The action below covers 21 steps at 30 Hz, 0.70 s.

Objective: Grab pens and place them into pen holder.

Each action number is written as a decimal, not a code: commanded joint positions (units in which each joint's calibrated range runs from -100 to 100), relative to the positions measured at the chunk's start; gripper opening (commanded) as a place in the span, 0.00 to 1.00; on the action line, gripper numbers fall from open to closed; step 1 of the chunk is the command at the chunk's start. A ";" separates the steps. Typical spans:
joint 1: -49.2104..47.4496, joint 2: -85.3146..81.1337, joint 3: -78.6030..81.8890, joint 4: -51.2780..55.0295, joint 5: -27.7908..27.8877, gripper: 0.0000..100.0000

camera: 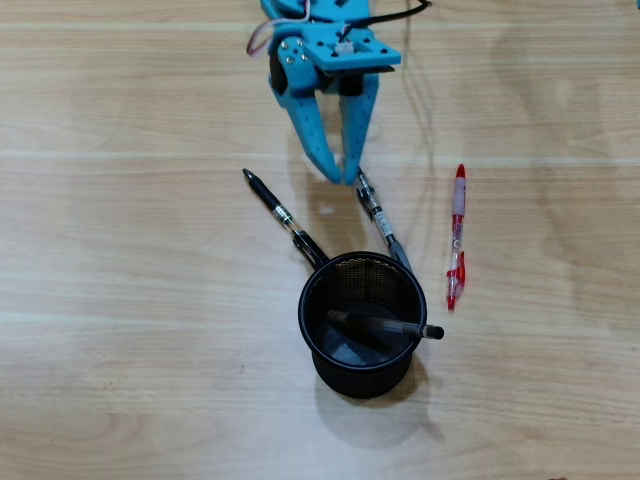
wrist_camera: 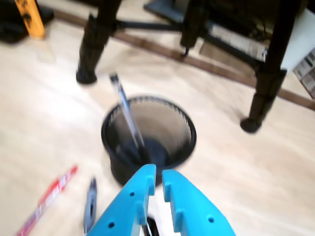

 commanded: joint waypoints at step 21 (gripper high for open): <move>3.66 -22.64 31.64 12.19 4.28 0.02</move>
